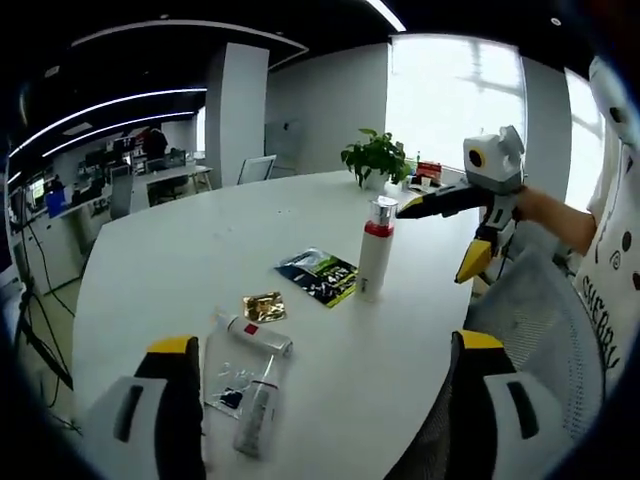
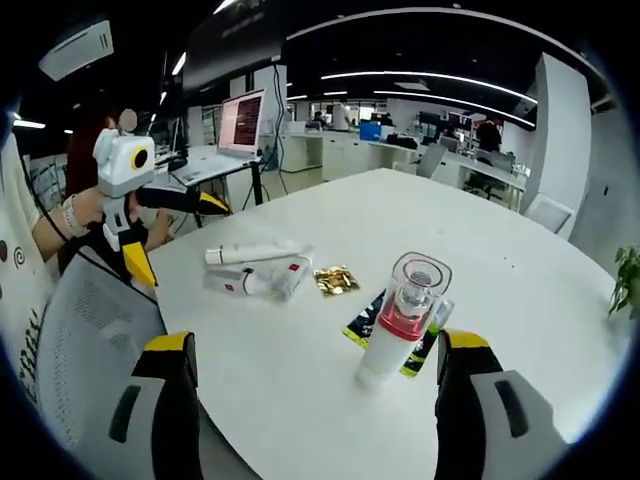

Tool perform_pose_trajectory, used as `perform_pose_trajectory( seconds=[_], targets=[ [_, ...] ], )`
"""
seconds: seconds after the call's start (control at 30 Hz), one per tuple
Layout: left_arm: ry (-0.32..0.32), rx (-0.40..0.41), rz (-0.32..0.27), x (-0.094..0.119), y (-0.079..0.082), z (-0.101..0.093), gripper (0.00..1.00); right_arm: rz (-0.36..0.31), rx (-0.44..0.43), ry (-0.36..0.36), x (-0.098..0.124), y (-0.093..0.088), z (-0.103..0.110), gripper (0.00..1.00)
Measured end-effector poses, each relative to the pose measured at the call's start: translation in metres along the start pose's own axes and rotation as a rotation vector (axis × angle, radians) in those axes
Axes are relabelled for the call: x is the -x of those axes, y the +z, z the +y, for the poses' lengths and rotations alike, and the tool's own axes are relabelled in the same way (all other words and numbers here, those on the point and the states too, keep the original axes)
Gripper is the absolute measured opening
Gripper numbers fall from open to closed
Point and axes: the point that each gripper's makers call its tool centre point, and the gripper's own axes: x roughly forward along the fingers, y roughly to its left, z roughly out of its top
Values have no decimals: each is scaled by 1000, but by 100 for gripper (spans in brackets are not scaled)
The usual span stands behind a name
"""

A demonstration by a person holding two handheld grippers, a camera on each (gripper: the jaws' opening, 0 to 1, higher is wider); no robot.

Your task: Arrange the skincare products in the storage area until every visible bottle or jar stands upright without overlapping.

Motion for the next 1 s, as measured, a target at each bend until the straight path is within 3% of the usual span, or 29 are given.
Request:
perform_pose_trajectory(
  seconds=[0.13, 0.3, 0.73, 1.0],
  targets=[
    [11, -33, 53, 3, -8, 0, 99, 5, 22, 0, 2, -2, 4, 100],
    [2, -19, 53, 5, -9, 7, 99, -8, 31, -3, 3, 0, 6, 100],
    [91, 13, 117, 5, -28, 51, 99, -31, -22, 28, 7, 3, 18, 100],
    [131, 50, 173, 3, -39, 73, 90, -10, -30, 29, 6, -2, 21, 100]
  ],
)
